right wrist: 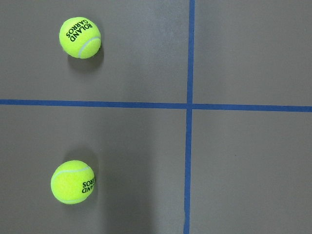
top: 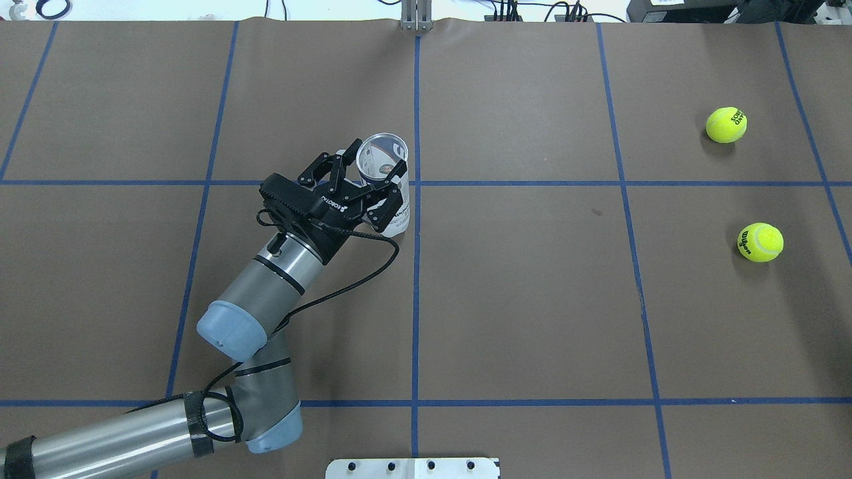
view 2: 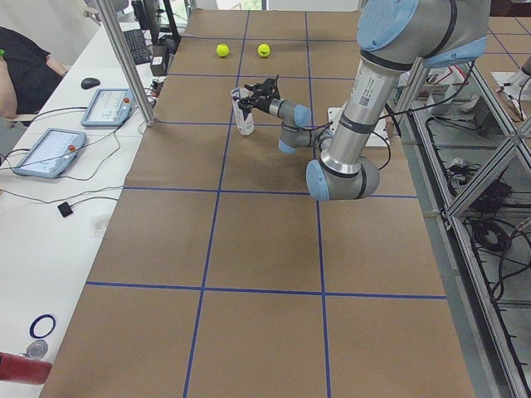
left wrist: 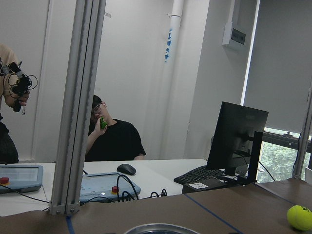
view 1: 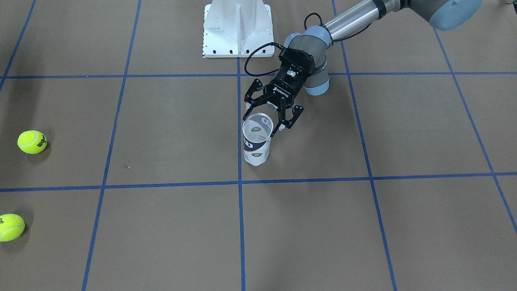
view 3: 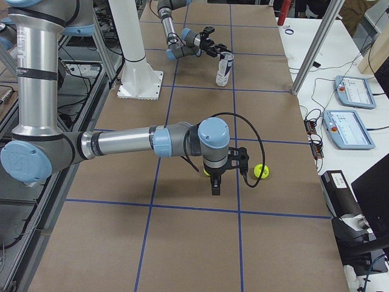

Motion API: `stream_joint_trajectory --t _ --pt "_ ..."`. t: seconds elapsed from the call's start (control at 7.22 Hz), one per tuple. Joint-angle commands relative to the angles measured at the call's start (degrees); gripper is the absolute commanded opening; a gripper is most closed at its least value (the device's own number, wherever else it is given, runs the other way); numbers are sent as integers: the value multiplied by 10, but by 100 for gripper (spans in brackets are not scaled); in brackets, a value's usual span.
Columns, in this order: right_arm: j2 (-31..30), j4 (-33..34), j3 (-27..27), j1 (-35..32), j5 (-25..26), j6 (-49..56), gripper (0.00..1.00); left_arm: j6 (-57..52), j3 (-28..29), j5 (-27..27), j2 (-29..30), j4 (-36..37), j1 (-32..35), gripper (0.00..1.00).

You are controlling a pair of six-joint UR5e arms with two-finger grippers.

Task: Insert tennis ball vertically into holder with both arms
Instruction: 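Lower the upright can onto the table with the left gripper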

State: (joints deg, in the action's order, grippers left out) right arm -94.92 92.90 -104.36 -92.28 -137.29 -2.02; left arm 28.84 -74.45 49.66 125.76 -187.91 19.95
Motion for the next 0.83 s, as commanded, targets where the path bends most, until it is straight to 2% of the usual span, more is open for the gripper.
stream_joint_trajectory --t 0.0,0.14,0.69 --pt "0 0 1 0 0 0 99 0 0 -1 0 0 0 85" --pt "0 0 1 0 0 0 99 -1 0 -1 0 0 0 98" --pt "0 0 1 0 1 0 99 0 0 0 0 0 -1 98"
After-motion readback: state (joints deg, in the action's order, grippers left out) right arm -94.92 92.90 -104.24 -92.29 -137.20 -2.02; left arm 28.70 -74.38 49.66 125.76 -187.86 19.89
